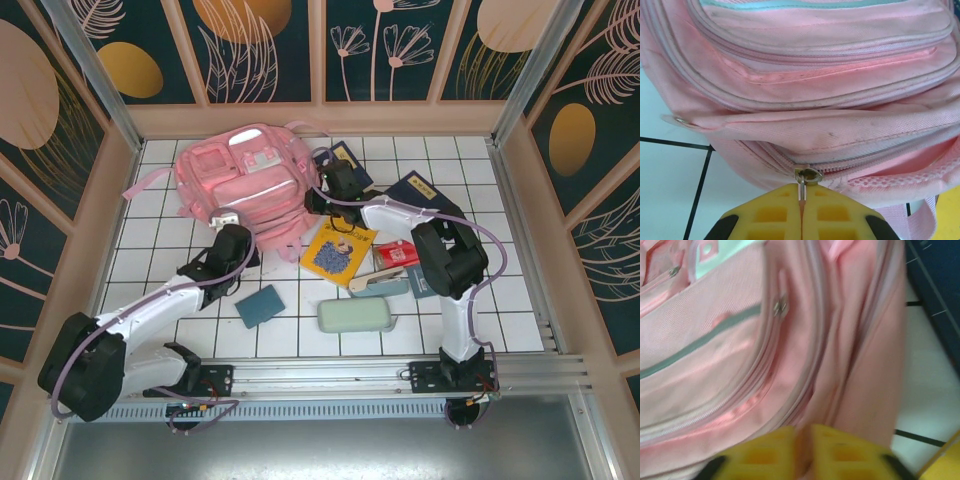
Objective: Pack the student bag
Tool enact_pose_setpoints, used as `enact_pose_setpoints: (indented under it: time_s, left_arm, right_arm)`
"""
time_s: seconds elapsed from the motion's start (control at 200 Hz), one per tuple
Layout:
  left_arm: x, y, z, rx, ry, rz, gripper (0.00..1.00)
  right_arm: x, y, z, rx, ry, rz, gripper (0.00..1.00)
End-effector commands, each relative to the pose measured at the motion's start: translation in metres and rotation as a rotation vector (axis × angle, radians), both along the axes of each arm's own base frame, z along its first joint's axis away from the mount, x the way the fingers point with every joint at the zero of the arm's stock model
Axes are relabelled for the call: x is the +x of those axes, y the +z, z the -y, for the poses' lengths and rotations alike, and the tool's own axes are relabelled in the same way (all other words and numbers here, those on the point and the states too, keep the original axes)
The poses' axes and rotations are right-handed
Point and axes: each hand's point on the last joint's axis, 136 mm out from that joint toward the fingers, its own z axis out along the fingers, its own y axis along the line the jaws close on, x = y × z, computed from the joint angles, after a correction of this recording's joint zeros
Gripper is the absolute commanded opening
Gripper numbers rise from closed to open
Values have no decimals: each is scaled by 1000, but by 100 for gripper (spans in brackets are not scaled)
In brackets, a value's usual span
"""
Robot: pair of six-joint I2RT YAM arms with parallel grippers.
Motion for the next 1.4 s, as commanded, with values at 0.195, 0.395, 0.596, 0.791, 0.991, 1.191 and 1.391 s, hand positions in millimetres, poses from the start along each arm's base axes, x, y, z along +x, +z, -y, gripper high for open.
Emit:
enact_pose_setpoints:
  time_s: [0.195,0.395,0.596,0.791,0.991,1.191,1.391]
  left_arm:
    - [4,29,41,-152,-183,54,0]
    - [7,39,60,-196,-236,77,0]
    - [3,38,72,-214,-291,83,0]
    - [-5,33,78,-230,-333,75,0]
    - [-9,27,79,-237,-341,69,0]
    - [-11,24,77,-232,-344,69,0]
    - [-12,25,73,-222,-335,80,0]
  right_arm:
    - [-38,56,-11,24,-36,74,54]
    - [-93,26,-17,79,-46,-50,58]
    - [-119,23,-43,159,19,-107,59]
    - [-121,54,-58,274,33,-95,59]
    - [-122,54,-79,369,53,-175,56]
    - [-116,54,-95,378,44,-185,56]
    - [-117,35,-102,398,26,-262,56]
